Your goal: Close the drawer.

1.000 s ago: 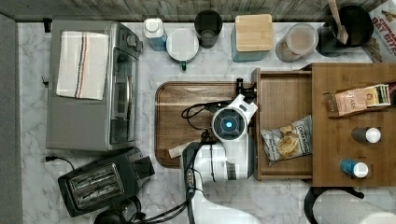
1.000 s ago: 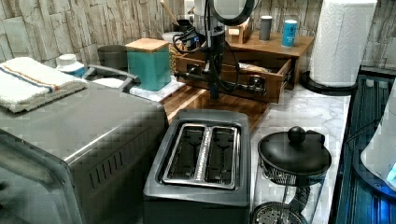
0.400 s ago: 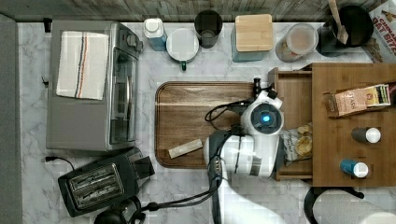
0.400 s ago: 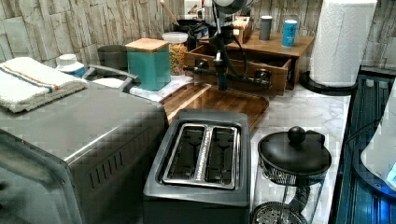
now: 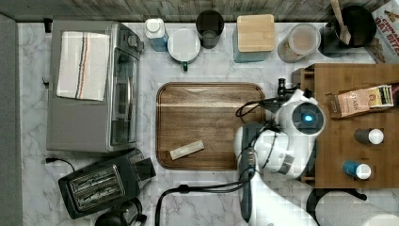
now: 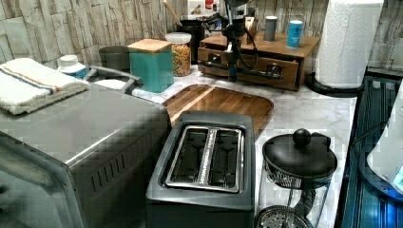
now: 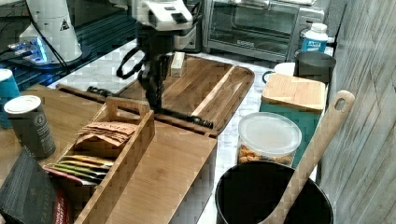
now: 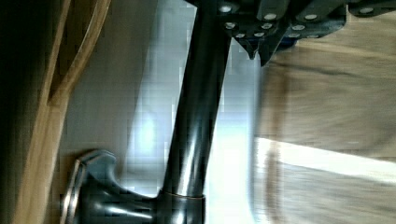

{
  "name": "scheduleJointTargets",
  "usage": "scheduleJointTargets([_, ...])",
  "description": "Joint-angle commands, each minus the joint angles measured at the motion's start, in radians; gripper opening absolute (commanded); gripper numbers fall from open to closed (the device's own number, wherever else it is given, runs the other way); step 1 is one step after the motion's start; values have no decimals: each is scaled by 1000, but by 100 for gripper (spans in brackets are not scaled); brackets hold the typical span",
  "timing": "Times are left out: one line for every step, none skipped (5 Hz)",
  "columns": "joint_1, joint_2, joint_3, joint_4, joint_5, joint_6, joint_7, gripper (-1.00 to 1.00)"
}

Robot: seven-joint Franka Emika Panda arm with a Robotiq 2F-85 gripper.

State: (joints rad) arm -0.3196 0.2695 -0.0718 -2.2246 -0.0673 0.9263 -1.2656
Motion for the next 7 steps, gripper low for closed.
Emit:
scheduleJointTargets([-127,27,-156,200,-108,139,50,-100])
scheduleJointTargets([-125,27,-158,200,-107,139,49,-100])
scheduleJointTargets([-120,27,-162,200,-104,139,47,-100])
scheduleJointTargets([-119,27,-163,200,-104,139,46,-100])
scheduleJointTargets([-125,27,-157,200,-107,139,49,-100])
scheduleJointTargets([-117,27,-165,200,-102,139,46,-100])
scheduleJointTargets([-117,27,-166,199,-102,139,46,-100])
